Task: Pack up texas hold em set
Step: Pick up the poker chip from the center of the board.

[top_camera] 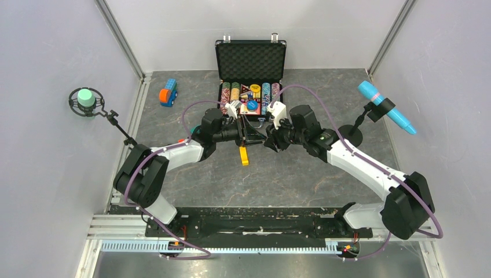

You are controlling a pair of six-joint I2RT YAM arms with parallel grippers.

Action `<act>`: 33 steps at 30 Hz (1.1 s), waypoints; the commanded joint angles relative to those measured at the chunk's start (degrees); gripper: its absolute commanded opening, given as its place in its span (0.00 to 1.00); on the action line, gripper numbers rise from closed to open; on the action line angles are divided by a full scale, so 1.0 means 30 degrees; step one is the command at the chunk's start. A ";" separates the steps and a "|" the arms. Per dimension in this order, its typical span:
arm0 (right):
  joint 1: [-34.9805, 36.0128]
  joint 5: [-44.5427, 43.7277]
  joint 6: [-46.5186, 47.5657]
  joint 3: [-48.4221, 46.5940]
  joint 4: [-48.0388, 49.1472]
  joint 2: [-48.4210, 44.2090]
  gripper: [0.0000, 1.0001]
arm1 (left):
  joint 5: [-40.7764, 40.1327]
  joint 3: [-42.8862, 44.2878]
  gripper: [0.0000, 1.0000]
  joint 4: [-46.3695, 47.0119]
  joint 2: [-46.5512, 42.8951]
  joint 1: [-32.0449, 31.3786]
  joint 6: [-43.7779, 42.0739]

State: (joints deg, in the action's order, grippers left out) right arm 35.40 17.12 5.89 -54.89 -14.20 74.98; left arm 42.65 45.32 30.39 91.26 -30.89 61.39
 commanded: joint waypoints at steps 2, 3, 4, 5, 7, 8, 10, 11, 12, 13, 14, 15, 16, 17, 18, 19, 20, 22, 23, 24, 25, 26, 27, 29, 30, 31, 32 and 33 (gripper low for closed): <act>0.0021 -0.0591 0.0088 0.0017 0.1077 -0.0618 0.33 | 0.0723 0.0655 0.40 0.0702 0.0135 -0.0161 0.0509; 0.0000 -0.0566 0.0087 -0.0002 0.1117 -0.0625 0.33 | 0.0751 0.0682 0.40 0.0696 0.0163 -0.0161 0.0493; 0.0006 -0.0552 0.0065 -0.0012 0.1150 -0.0645 0.33 | 0.0778 0.0684 0.40 0.0682 0.0163 -0.0161 0.0507; 0.0000 -0.0515 0.0051 0.0009 0.1183 -0.0648 0.33 | 0.0782 0.0713 0.39 0.0700 0.0191 -0.0179 0.0498; -0.0002 -0.0311 0.0029 0.0037 0.1267 -0.0661 0.33 | 0.0809 0.0757 0.38 0.0706 0.0221 -0.0195 0.0507; 0.0004 -0.0248 0.0018 0.0032 0.1340 -0.0720 0.33 | 0.0811 0.0743 0.38 0.0702 0.0218 -0.0205 0.0484; 0.0008 0.0018 0.0029 0.0117 0.1518 -0.0793 0.33 | 0.0812 0.0743 0.37 0.0688 0.0273 -0.0190 0.0486; 0.0002 0.0213 0.0013 0.0191 0.1619 -0.0830 0.33 | 0.0820 0.0743 0.37 0.0680 0.0276 -0.0191 0.0508; -0.0007 0.0474 0.0028 0.0218 0.1731 -0.0863 0.33 | 0.0839 0.0757 0.37 0.0684 0.0303 -0.0190 0.0510; 0.0004 0.0696 0.0056 0.0293 0.1832 -0.0906 0.33 | 0.0841 0.0773 0.36 0.0696 0.0301 -0.0190 0.0507; -0.0007 0.0859 0.0066 0.0359 0.1974 -0.0937 0.33 | 0.0864 0.0773 0.36 0.0709 0.0311 -0.0190 0.0515; 0.0006 0.0976 0.0030 0.0437 0.2100 -0.0959 0.33 | 0.0869 0.0778 0.36 0.0737 0.0289 -0.0207 0.0515; 0.0000 0.1055 0.0004 0.0510 0.2183 -0.0979 0.33 | 0.0874 0.0781 0.36 0.0722 0.0311 -0.0219 0.0504; 0.0007 0.1040 -0.0022 0.0569 0.2290 -0.1035 0.33 | 0.0870 0.0772 0.35 0.0732 0.0309 -0.0234 0.0495; 0.0000 0.1007 -0.0030 0.0624 0.2336 -0.1072 0.33 | 0.0877 0.0776 0.35 0.0711 0.0351 -0.0221 0.0486; 0.0007 0.1017 -0.0001 0.0646 0.2373 -0.1090 0.33 | 0.0903 0.0772 0.34 0.0720 0.0341 -0.0219 0.0495; 0.0008 0.0957 -0.0001 0.0676 0.2372 -0.1145 0.33 | 0.0907 0.0772 0.33 0.0714 0.0368 -0.0219 0.0493; 0.0008 0.0843 0.0042 0.0689 0.2344 -0.1196 0.33 | 0.0899 0.0746 0.31 0.0730 0.0368 -0.0219 0.0484; 0.0008 0.0785 0.0029 0.0716 0.2359 -0.1210 0.33 | 0.0900 0.0772 0.30 0.0730 0.0363 -0.0220 0.0478; 0.0000 0.0716 0.0058 0.0761 0.2359 -0.1233 0.33 | 0.0907 0.0772 0.29 0.0710 0.0368 -0.0219 0.0502; 0.0005 0.0686 0.0058 0.0768 0.2355 -0.1217 0.33 | 0.0899 0.0772 0.28 0.0714 0.0373 -0.0247 0.0511; 0.0007 0.0706 0.0058 0.0778 0.2359 -0.1205 0.34 | 0.0899 0.0774 0.27 0.0734 0.0348 -0.0249 0.0507; 0.0005 0.0693 0.0060 0.0804 0.2374 -0.1211 0.34 | 0.0903 0.0772 0.26 0.0715 0.0342 -0.0249 0.0510; -0.0001 0.0695 0.0038 0.0811 0.2359 -0.1169 0.34 | 0.0899 0.0774 0.25 0.0718 0.0359 -0.0249 0.0509; -0.0002 0.0725 0.0044 0.0836 0.2359 -0.1147 0.34 | 0.0900 0.0772 0.24 0.0722 0.0353 -0.0250 0.0515; -0.0002 0.0713 0.0036 0.0852 0.2359 -0.1142 0.34 | 0.0899 0.0801 0.23 0.0710 0.0365 -0.0252 0.0520; 0.0006 0.0725 0.0029 0.0880 0.2333 -0.1112 0.34 | 0.0899 0.0816 0.22 0.0711 0.0370 -0.0249 0.0536; 0.0011 0.0729 0.0031 0.0918 0.2359 -0.1111 0.34 | 0.0897 0.0830 0.21 0.0732 0.0373 -0.0270 0.0556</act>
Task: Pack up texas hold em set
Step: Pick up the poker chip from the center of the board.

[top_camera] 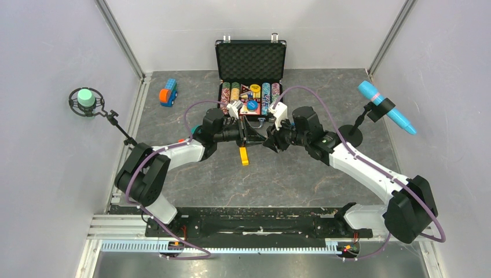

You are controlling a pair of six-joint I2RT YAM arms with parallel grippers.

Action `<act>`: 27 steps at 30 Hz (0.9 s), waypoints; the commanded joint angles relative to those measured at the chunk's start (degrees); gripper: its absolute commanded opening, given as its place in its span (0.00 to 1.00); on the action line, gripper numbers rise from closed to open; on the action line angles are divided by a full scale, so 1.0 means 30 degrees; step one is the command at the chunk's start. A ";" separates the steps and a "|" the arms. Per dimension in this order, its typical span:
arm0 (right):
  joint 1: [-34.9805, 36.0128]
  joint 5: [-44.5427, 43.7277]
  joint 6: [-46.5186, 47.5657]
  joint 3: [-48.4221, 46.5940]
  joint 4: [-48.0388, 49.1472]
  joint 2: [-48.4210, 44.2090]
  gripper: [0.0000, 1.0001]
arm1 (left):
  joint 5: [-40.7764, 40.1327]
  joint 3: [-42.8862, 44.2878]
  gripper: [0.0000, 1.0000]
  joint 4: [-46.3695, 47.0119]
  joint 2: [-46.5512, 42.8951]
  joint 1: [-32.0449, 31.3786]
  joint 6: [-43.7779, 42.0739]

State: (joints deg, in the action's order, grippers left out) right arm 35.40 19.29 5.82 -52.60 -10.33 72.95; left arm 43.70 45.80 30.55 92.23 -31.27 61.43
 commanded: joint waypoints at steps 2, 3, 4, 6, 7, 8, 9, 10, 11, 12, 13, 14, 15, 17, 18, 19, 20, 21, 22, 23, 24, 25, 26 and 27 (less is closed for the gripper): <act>0.0007 -0.0036 0.0051 0.0268 0.1126 -0.0318 0.34 | 0.0521 0.0755 0.17 0.0742 0.0075 -0.0180 0.0643; 0.0000 -0.0070 0.0024 0.0317 0.1155 -0.0217 0.35 | 0.0520 0.0801 0.16 0.0743 0.0064 -0.0185 0.0663; 0.0000 -0.0087 -0.0029 0.0334 0.1208 -0.0170 0.35 | 0.0520 0.0845 0.13 0.0764 0.0076 -0.0206 0.0689; 0.0000 -0.0309 -0.0123 0.0421 0.1316 -0.0161 0.35 | 0.0511 0.0903 0.10 0.0791 0.0025 -0.0214 0.0733; 0.0000 -0.0433 -0.0151 0.0474 0.1367 -0.0200 0.34 | 0.0492 0.0905 0.08 0.0783 -0.0028 -0.0213 0.0744; 0.0007 -0.0496 -0.0126 0.0482 0.1391 -0.0210 0.35 | 0.0463 0.0906 0.06 0.0784 -0.0033 -0.0213 0.0729; -0.0007 -0.0483 -0.0125 0.0467 0.1399 -0.0282 0.35 | 0.0462 0.0904 0.02 0.0793 -0.0045 -0.0213 0.0709; 0.0007 -0.0497 -0.0121 0.0453 0.1406 -0.0298 0.36 | 0.0447 0.0883 0.02 0.0826 -0.0051 -0.0213 0.0705; 0.0007 -0.0533 -0.0140 0.0453 0.1442 -0.0321 0.38 | 0.0433 0.0863 0.02 0.0875 -0.0043 -0.0213 0.0691; 0.0000 -0.0599 -0.0223 0.0427 0.1435 -0.0360 0.42 | 0.0455 0.0846 0.02 0.0919 -0.0014 -0.0213 0.0634; -0.0011 -0.0578 -0.0320 0.0328 0.1428 -0.0369 0.46 | 0.0553 0.0846 0.02 0.1034 -0.0025 -0.0213 0.0567; 0.0007 -0.0542 -0.0414 0.0160 0.1364 -0.0478 0.50 | 0.0697 0.0872 0.02 0.1212 -0.0032 -0.0214 0.0530; 0.0008 -0.0668 -0.0551 0.0034 0.1390 -0.0663 0.52 | 0.0843 0.0972 0.02 0.1297 -0.0037 -0.0213 0.0438; -0.0021 -0.1075 -0.0996 -0.0070 0.1706 -0.1134 0.59 | 0.0995 0.1229 0.02 0.1190 -0.0250 -0.0184 0.0002; -0.0060 -0.1458 -0.1400 -0.0100 0.1889 -0.1338 0.62 | 0.0974 0.1388 0.02 0.0850 -0.0405 -0.0183 -0.0323; -0.0160 -0.1789 -0.1792 -0.0143 0.2055 -0.1464 0.63 | 0.0911 0.1615 0.02 0.0307 -0.0556 -0.0163 -0.0712; -0.0347 -0.1886 -0.1909 -0.0162 0.2196 -0.1629 0.63 | 0.0818 0.1835 0.02 -0.0278 -0.0673 -0.0140 -0.1245; -0.0614 -0.1919 -0.2792 -0.0070 0.2424 -0.1770 0.63 | 0.0669 0.2000 0.02 -0.1080 -0.0884 -0.0125 -0.1775; -0.0928 -0.1826 -0.3241 0.0208 0.2864 -0.2045 0.63 | 0.0491 0.2116 0.02 -0.1614 -0.1037 -0.0096 -0.2266; -0.1384 -0.1553 -0.3764 0.0441 0.3238 -0.2271 0.63 | 0.0319 0.2171 0.02 -0.2147 -0.1235 -0.0070 -0.2605; -0.1854 -0.1053 -0.4380 0.0849 0.3934 -0.2571 0.63 | 0.0182 0.2172 0.02 -0.2524 -0.1482 -0.0066 -0.2959; -0.2509 -0.0456 -0.5055 0.1198 0.4674 -0.2817 0.64 | 0.0098 0.2137 0.02 -0.2659 -0.1693 -0.0066 -0.3239; -0.3009 0.0518 -0.5664 0.1640 0.5261 -0.3043 0.63 | 0.0081 0.2089 0.02 -0.2754 -0.1967 -0.0066 -0.3444; -0.3632 0.1525 -0.6281 0.1972 0.5947 -0.3224 0.64 | 0.0030 0.2027 0.02 -0.2794 -0.2171 -0.0066 -0.3684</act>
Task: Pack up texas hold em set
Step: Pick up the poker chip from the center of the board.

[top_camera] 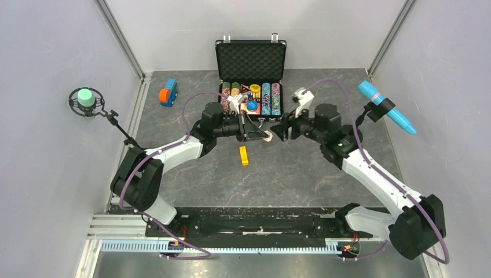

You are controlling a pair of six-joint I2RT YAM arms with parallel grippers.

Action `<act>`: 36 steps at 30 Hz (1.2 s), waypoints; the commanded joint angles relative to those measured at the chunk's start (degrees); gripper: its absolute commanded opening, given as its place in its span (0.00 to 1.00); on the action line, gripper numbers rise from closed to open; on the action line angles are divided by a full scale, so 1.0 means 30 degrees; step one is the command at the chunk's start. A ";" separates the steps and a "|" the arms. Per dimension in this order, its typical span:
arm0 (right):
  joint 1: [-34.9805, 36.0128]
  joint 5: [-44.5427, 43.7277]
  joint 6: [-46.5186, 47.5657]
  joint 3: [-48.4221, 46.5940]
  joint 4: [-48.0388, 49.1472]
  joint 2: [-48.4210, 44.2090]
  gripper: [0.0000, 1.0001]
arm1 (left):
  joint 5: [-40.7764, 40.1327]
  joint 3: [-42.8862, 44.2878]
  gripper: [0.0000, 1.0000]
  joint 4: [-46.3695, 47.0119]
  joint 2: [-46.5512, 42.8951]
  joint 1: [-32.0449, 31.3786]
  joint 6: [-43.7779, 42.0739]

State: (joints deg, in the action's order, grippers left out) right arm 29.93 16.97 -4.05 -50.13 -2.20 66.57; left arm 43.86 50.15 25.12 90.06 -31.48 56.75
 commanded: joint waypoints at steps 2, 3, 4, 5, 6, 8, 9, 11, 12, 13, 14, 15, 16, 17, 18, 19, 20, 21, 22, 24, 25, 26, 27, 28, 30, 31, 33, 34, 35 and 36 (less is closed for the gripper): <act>-0.2604 0.3794 -0.3937 0.1679 0.4263 -0.1168 0.64 | -0.0086 0.0498 0.02 -0.1114 -0.1902 0.0007 -0.2554; -0.2823 0.4626 -0.4275 0.1884 0.4780 -0.1069 0.63 | -0.0102 0.0463 0.02 -0.1130 -0.2056 0.0007 -0.2718; -0.2991 0.5485 -0.4685 0.2049 0.5296 -0.0920 0.62 | -0.0116 0.0467 0.02 -0.1096 -0.2164 0.0007 -0.2813; -0.3054 0.6340 -0.5001 0.2159 0.5818 -0.0690 0.62 | -0.0091 0.0459 0.02 -0.0980 -0.2238 0.0007 -0.2860; -0.3063 0.7026 -0.5236 0.2264 0.6275 -0.0487 0.61 | -0.0033 0.0451 0.02 -0.0841 -0.2246 0.0007 -0.2835; -0.3065 0.7979 -0.5761 0.2667 0.7280 -0.0294 0.59 | 0.0177 0.0424 0.02 -0.0253 -0.2254 0.0007 -0.2724; -0.3114 0.8412 -0.6129 0.2874 0.7975 -0.0276 0.59 | 0.0341 0.0373 0.02 0.0068 -0.2293 0.0007 -0.2619; -0.3263 0.9267 -0.7124 0.3390 0.9552 -0.0221 0.57 | 0.0520 0.0251 0.02 0.0685 -0.2439 -0.0015 -0.2483; -0.3388 0.9711 -0.7798 0.3670 1.0332 -0.0174 0.57 | 0.0528 0.0196 0.02 0.0909 -0.2487 -0.0022 -0.2482; -0.3521 1.0143 -0.8298 0.3878 1.1172 -0.0092 0.56 | 0.0528 0.0118 0.02 0.1067 -0.2535 0.0001 -0.2482; -0.3611 1.0342 -0.8670 0.3976 1.1654 -0.0025 0.54 | 0.0585 0.0074 0.02 0.1224 -0.2612 0.0003 -0.2460; -0.3675 1.0396 -0.8784 0.3995 1.1746 0.0082 0.53 | 0.0637 0.0030 0.02 0.1481 -0.2682 -0.0021 -0.2384; -0.3724 1.0384 -0.8760 0.4017 1.1720 0.0136 0.52 | 0.0714 -0.0031 0.02 0.1719 -0.2709 -0.0011 -0.2254; -0.3761 1.0419 -0.8782 0.4050 1.1782 0.0178 0.51 | 0.0823 -0.0089 0.02 0.2101 -0.2753 -0.0022 -0.2128; -0.3795 1.0467 -0.8847 0.4129 1.1974 0.0220 0.50 | 0.0971 -0.0130 0.02 0.2486 -0.2769 -0.0023 -0.1952; -0.3818 1.0532 -0.9038 0.4238 1.2224 0.0249 0.49 | 0.1088 -0.0178 0.02 0.2771 -0.2771 -0.0023 -0.1808; -0.3860 1.0638 -0.9244 0.4327 1.2552 0.0295 0.48 | 0.1240 -0.0215 0.02 0.3115 -0.2801 -0.0023 -0.1660; -0.3895 1.0764 -0.9498 0.4414 1.2887 0.0342 0.46 | 0.1356 -0.0242 0.02 0.3339 -0.2748 -0.0023 -0.1593; -0.3915 1.0858 -0.9692 0.4462 1.3208 0.0431 0.44 | 0.1460 -0.0252 0.02 0.3558 -0.2772 -0.0023 -0.1520; -0.3953 1.0975 -0.9823 0.4464 1.3397 0.0567 0.39 | 0.1621 -0.0281 0.02 0.3791 -0.2696 -0.0023 -0.1435; -0.3944 1.1060 -0.9852 0.4434 1.3465 0.0654 0.37 | 0.1711 -0.0324 0.02 0.4009 -0.2672 -0.0023 -0.1349; -0.3968 1.1175 -0.9920 0.4409 1.3568 0.0740 0.36 | 0.1754 -0.0354 0.02 0.4164 -0.2684 -0.0048 -0.1262; -0.3987 1.1257 -1.0039 0.4418 1.3723 0.0773 0.35 | 0.1788 -0.0383 0.02 0.4247 -0.2681 -0.0052 -0.1223; -0.3987 1.1318 -1.0136 0.4434 1.3862 0.0812 0.33 | 0.1810 -0.0396 0.02 0.4287 -0.2675 -0.0052 -0.1237; -0.3980 1.1408 -1.0313 0.4434 1.4180 0.0850 0.29 | 0.1897 -0.0397 0.02 0.4362 -0.2647 -0.0052 -0.1222; -0.3976 1.1450 -1.0439 0.4463 1.4330 0.0891 0.27 | 0.1959 -0.0399 0.02 0.4391 -0.2656 -0.0065 -0.1224; -0.3972 1.1579 -1.0600 0.4465 1.4627 0.1031 0.22 | 0.2029 -0.0442 0.02 0.4493 -0.2680 -0.0081 -0.1193; -0.3976 1.1648 -1.0711 0.4464 1.4719 0.1067 0.20 | 0.2030 -0.0457 0.02 0.4512 -0.2668 -0.0082 -0.1193; -0.3972 1.1726 -1.0833 0.4464 1.4869 0.1127 0.20 | 0.2040 -0.0457 0.02 0.4543 -0.2667 -0.0110 -0.1221; -0.3972 1.1801 -1.0960 0.4486 1.5004 0.1151 0.19 | 0.2066 -0.0457 0.02 0.4589 -0.2671 -0.0126 -0.1237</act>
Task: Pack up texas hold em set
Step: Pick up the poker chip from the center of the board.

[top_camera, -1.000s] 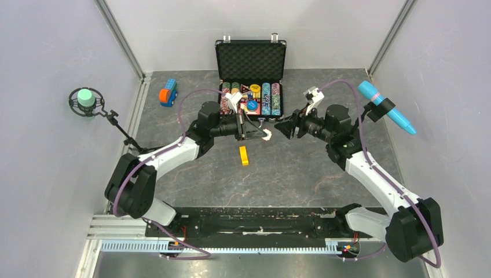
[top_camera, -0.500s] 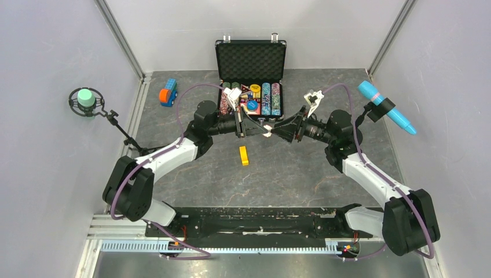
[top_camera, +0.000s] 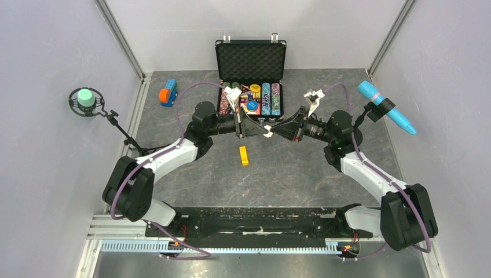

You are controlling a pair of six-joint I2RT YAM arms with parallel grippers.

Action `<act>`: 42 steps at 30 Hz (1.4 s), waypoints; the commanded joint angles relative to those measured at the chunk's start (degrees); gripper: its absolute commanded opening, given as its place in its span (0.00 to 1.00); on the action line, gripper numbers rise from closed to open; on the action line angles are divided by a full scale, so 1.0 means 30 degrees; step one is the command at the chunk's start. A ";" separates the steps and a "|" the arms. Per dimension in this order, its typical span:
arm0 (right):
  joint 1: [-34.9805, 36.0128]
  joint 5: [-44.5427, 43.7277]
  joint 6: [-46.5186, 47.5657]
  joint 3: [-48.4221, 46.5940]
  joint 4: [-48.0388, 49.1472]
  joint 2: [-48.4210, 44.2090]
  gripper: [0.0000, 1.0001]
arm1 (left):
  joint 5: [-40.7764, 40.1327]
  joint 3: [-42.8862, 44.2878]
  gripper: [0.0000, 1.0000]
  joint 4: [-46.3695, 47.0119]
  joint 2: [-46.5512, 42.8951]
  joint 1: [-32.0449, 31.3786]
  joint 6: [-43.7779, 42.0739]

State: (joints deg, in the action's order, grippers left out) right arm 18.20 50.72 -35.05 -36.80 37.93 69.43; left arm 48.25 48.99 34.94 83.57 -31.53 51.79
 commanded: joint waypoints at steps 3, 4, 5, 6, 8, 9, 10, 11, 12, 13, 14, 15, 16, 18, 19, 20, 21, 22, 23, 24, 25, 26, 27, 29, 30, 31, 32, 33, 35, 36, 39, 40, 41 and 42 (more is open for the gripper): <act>-0.0061 0.0837 -0.1134 0.0149 0.2262 0.0312 0.19 | 0.0647 -0.0071 0.02 0.1389 -0.0459 -0.0125 0.0461; -0.0081 0.0945 -0.1336 0.0193 0.2565 0.0361 0.19 | 0.0645 -0.0071 0.02 0.1391 -0.0454 -0.0133 0.0437; -0.0075 0.1036 -0.1472 0.0250 0.2751 0.0361 0.18 | 0.0645 -0.0071 0.02 0.1406 -0.0436 -0.0125 0.0433; -0.0063 0.1117 -0.1590 0.0304 0.2968 0.0358 0.17 | 0.0664 -0.0071 0.02 0.1406 -0.0439 -0.0125 0.0432; -0.0060 0.1275 -0.1762 0.0342 0.3191 0.0424 0.14 | 0.0640 -0.0041 0.02 0.1417 -0.0437 -0.0125 0.0432; -0.0060 0.1410 -0.1843 0.0363 0.3310 0.0431 0.14 | 0.0621 -0.0042 0.02 0.1420 -0.0440 -0.0125 0.0408; -0.0081 0.1529 -0.1930 0.0371 0.3426 0.0450 0.13 | 0.0573 -0.0041 0.02 0.1406 -0.0457 -0.0125 0.0403; -0.0060 0.1646 -0.2034 0.0400 0.3622 0.0471 0.11 | 0.0539 -0.0042 0.02 0.1418 -0.0436 -0.0126 0.0403; -0.0067 0.1764 -0.2140 0.0422 0.3792 0.0470 0.08 | 0.0529 -0.0042 0.02 0.1404 -0.0386 -0.0125 0.0403; -0.0074 0.1856 -0.2293 0.0456 0.4061 0.0496 0.06 | 0.0536 -0.0042 0.02 0.1417 -0.0370 -0.0151 0.0402; -0.0060 0.1915 -0.2391 0.0487 0.4254 0.0486 0.03 | 0.0528 -0.0013 0.02 0.1395 -0.0331 -0.0126 0.0403; -0.0081 0.1972 -0.2459 0.0514 0.4374 0.0495 0.00 | 0.0514 -0.0011 0.02 0.1399 -0.0330 -0.0129 0.0417; -0.0078 0.2015 -0.2559 0.0545 0.4591 0.0475 0.00 | 0.0485 -0.0012 0.02 0.1366 -0.0302 -0.0125 0.0417; -0.0067 0.2147 -0.2785 0.0604 0.5034 0.0474 0.00 | 0.0469 0.0072 0.02 0.1205 -0.0206 -0.0125 0.0403; -0.0061 0.2218 -0.2924 0.0656 0.5305 0.0459 0.00 | 0.0471 0.0130 0.04 0.1111 -0.0146 -0.0125 0.0428; -0.0062 0.2253 -0.2960 0.0692 0.5451 0.0440 0.00 | 0.0470 0.0199 0.09 0.0973 -0.0086 -0.0125 0.0447; -0.0073 0.2254 -0.2900 0.0686 0.5440 0.0404 0.00 | 0.0470 0.0218 0.14 0.0930 -0.0054 -0.0125 0.0454; -0.0060 0.2254 -0.2732 0.0691 0.5342 0.0331 0.00 | 0.0471 0.0223 0.16 0.0923 -0.0010 -0.0125 0.0483; -0.0065 0.2185 -0.2556 0.0665 0.5097 0.0259 0.00 | 0.0449 0.0222 0.20 0.0897 0.0016 -0.0125 0.0490; -0.0074 0.2099 -0.2304 0.0621 0.4730 0.0183 0.00 | 0.0406 0.0250 0.31 0.0851 0.0030 -0.0122 0.0491; -0.0088 0.1956 -0.2023 0.0562 0.4349 0.0113 0.00 | 0.0382 0.0278 0.41 0.0777 0.0061 -0.0125 0.0491; -0.0103 0.1803 -0.1620 0.0507 0.3789 -0.0003 0.00 | 0.0382 0.0309 0.49 0.0684 0.0044 -0.0125 0.0469; -0.0090 0.1637 -0.1276 0.0434 0.3347 -0.0074 0.00 | 0.0353 0.0310 0.53 0.0606 0.0038 -0.0125 0.0440; -0.0089 0.1392 -0.0678 0.0278 0.2552 -0.0195 0.00 | 0.0357 0.0339 0.62 0.0484 0.0043 -0.0096 0.0403; -0.0109 0.1375 -0.0466 0.0157 0.2162 -0.0203 0.00 | 0.0354 0.0318 0.64 0.0428 0.0028 -0.0081 0.0403; -0.0147 0.1375 -0.0357 0.0069 0.1915 -0.0196 0.00 | 0.0338 0.0295 0.66 0.0352 0.0000 -0.0060 0.0381; -0.0147 0.1375 -0.0158 0.0009 0.1694 -0.0227 0.00 | 0.0283 0.0259 0.67 0.0265 -0.0046 0.0004 0.0348; -0.0202 0.1325 0.0039 -0.0077 0.1428 -0.0258 0.00 | 0.0169 0.0230 0.70 0.0036 -0.0101 0.0071 0.0301; -0.0266 0.1054 0.0877 -0.0254 0.0630 -0.0382 0.00 | -0.0187 0.0171 0.75 -0.0640 -0.0264 0.0475 0.0205; -0.0294 0.0678 0.1463 -0.0393 -0.0047 -0.0476 0.00 | -0.0390 0.0109 0.77 -0.1099 -0.0379 0.0748 0.0198; -0.0294 -0.1970 0.4162 -0.0809 -0.3052 -0.0983 0.00 | -0.1361 -0.0184 0.80 -0.3384 -0.1035 0.2116 -0.0088; -0.0306 -0.2838 0.4725 -0.0830 -0.3682 -0.1141 0.00 | -0.1767 -0.0216 0.81 -0.4443 -0.1349 0.2576 -0.0421; -0.0294 -0.3770 0.5148 -0.0761 -0.4052 -0.1262 0.00 | -0.2213 -0.0266 0.82 -0.5750 -0.1708 0.3025 -0.0789; -0.0294 -0.4437 0.5385 -0.0597 -0.3999 -0.1384 0.00 | -0.2715 -0.0326 0.82 -0.7037 -0.1996 0.3610 -0.1331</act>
State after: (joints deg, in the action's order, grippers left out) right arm 17.58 48.47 -27.90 -36.18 32.38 68.05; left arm 45.95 48.47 26.59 82.41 -25.96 52.07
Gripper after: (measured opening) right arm 0.011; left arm 0.810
